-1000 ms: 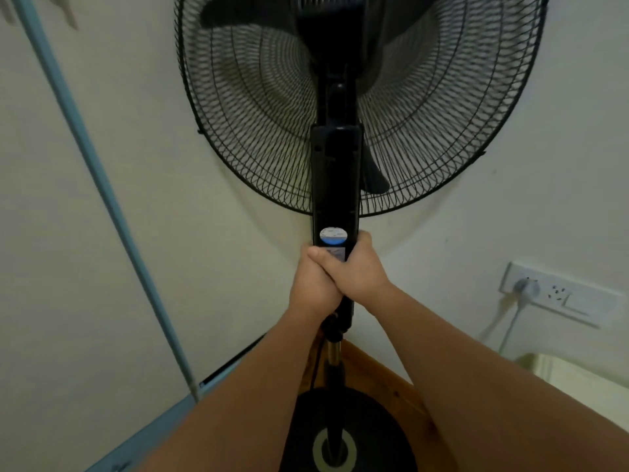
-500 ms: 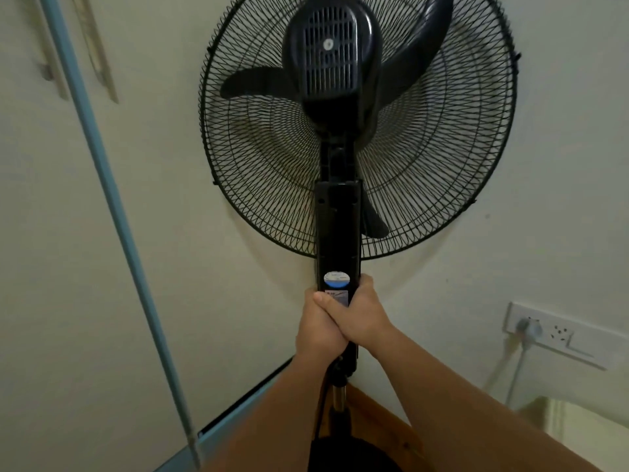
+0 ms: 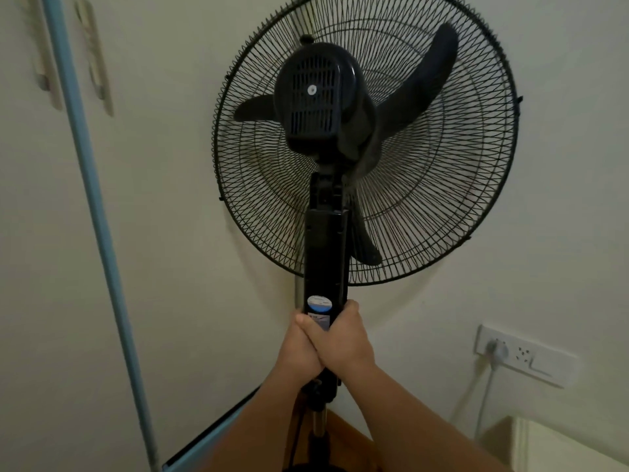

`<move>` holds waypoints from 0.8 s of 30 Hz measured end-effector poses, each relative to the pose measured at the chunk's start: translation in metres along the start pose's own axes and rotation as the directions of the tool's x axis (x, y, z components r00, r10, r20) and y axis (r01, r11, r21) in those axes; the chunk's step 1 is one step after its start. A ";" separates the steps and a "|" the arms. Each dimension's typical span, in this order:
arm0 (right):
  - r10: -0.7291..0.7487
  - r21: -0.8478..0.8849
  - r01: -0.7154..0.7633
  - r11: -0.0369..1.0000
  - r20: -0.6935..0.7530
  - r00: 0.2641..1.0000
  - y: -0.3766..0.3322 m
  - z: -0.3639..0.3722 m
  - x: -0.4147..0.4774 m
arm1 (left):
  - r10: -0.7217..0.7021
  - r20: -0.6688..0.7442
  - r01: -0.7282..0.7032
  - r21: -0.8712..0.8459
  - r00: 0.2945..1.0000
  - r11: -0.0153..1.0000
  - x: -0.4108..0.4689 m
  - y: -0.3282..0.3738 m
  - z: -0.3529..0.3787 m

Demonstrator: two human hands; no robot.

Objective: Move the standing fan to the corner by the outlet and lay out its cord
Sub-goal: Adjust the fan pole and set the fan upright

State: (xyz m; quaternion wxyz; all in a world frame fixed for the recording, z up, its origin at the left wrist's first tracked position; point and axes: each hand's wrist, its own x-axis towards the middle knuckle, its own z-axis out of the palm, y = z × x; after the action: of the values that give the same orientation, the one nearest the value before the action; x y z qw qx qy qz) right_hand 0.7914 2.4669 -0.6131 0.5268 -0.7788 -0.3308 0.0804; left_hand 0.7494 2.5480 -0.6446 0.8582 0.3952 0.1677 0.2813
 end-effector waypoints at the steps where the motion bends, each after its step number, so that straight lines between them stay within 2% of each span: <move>1: -0.002 -0.001 0.002 1.000 -0.017 1.000 0.000 0.001 -0.001 | 0.011 0.030 -0.010 -0.024 1.000 1.000 -0.002 0.002 0.001; 5: -0.008 -0.001 0.008 1.000 -0.047 0.999 0.002 0.002 -0.004 | 0.025 0.071 -0.027 0.024 0.997 0.999 -0.002 0.003 0.002; 9: -0.034 -0.013 0.034 0.999 -0.006 0.999 0.006 -0.003 -0.008 | 0.038 0.014 -0.039 0.078 0.999 0.996 -0.001 0.004 0.001; 12: -0.041 -0.006 0.041 0.999 -0.003 0.999 0.008 -0.006 -0.010 | 0.072 -0.048 -0.060 0.218 0.996 0.974 -0.001 0.002 0.002; 14: -0.042 -0.014 0.042 0.999 -0.026 0.999 0.007 -0.006 -0.012 | 0.208 -0.059 -0.170 0.387 0.976 0.907 -0.003 -0.006 0.004; 16: -0.037 -0.020 0.037 0.999 -0.039 0.999 0.006 -0.005 -0.013 | 0.253 -0.094 -0.167 0.530 0.963 0.832 -0.010 -0.011 0.003; 18: -0.026 -0.029 0.025 0.999 -0.049 0.998 0.005 -0.004 -0.013 | 0.321 -0.067 -0.171 0.735 0.945 0.657 -0.024 -0.010 0.003; 19: -0.022 -0.035 0.020 0.999 -0.057 0.998 0.005 -0.003 -0.013 | 0.373 -0.003 -0.202 0.836 0.928 0.511 -0.029 -0.010 0.000; 21: -0.019 -0.049 0.015 0.999 -0.075 0.997 0.004 -0.001 -0.014 | 0.398 0.017 -0.175 0.915 0.917 0.363 -0.026 -0.016 -0.007; 23: -0.016 -0.064 0.011 0.998 -0.093 0.995 0.003 0.000 -0.015 | 0.437 -0.005 -0.170 0.917 0.900 0.360 -0.030 -0.014 -0.006; 24: -0.018 -0.073 0.010 0.997 -0.103 0.994 0.002 0.001 -0.016 | 0.424 -0.031 -0.157 0.902 0.905 0.401 -0.028 -0.014 -0.006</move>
State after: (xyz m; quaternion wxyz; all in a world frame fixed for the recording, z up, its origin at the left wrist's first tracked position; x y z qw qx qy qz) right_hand 0.7800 2.4575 -0.6190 0.5154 -0.7981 -0.3111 0.0240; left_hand 0.7290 2.5269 -0.6578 0.4341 0.7649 0.3255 0.3473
